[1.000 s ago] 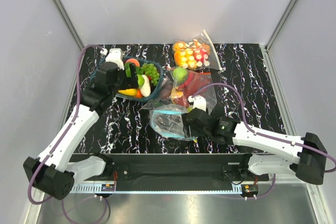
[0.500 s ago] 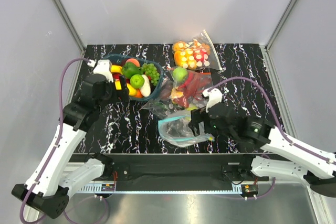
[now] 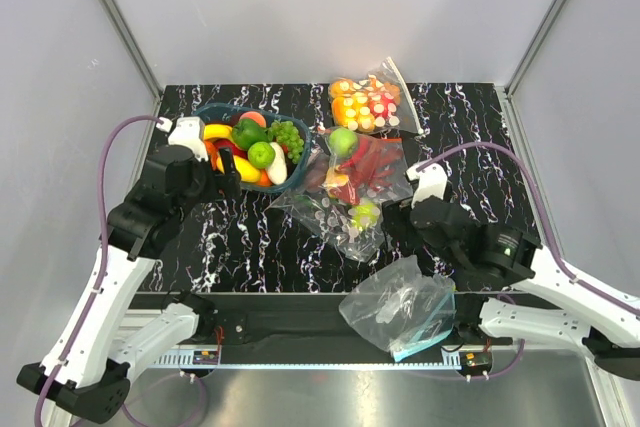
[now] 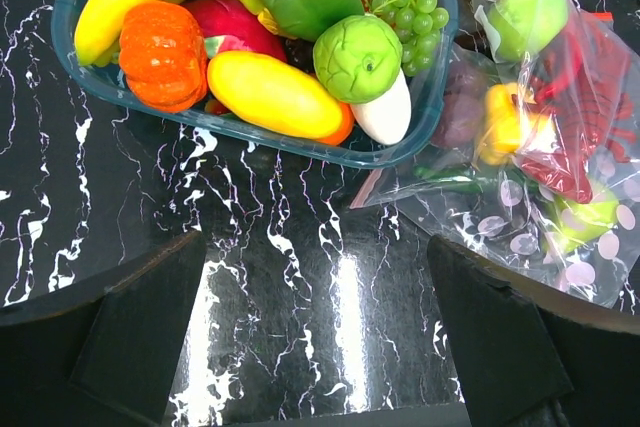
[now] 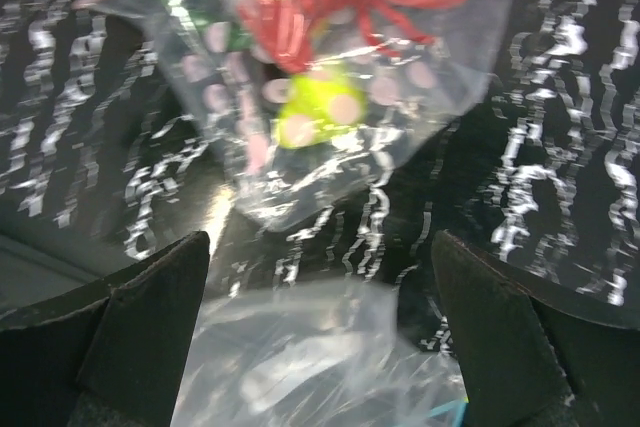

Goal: Open the zip-top bag and remove the fake food

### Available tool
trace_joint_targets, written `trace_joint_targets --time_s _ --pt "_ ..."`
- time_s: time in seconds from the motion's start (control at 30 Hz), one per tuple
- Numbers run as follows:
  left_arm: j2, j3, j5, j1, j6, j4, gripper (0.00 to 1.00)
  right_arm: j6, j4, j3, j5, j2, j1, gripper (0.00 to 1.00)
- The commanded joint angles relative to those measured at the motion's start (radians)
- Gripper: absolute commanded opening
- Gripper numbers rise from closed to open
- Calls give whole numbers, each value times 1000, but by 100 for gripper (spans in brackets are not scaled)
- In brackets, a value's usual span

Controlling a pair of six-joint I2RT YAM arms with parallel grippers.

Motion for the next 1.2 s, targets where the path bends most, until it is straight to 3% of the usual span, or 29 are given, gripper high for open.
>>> trace_joint_targets --time_s 0.0,0.2,0.47,0.8,1.17 --pt "2 39 13 -2 -7 8 99 26 -22 45 157 21 -3 100" --pt "7 58 41 -2 -13 3 99 -61 86 35 164 33 -67 100" --pt "10 108 -10 -1 -19 -41 99 -189 283 24 -129 83 -433 100" --pt "-24 133 -67 -1 -36 -58 99 -203 320 69 -361 94 -771 100" --pt "-38 136 -90 -2 -35 -52 99 -186 242 96 -417 18 -821 100"
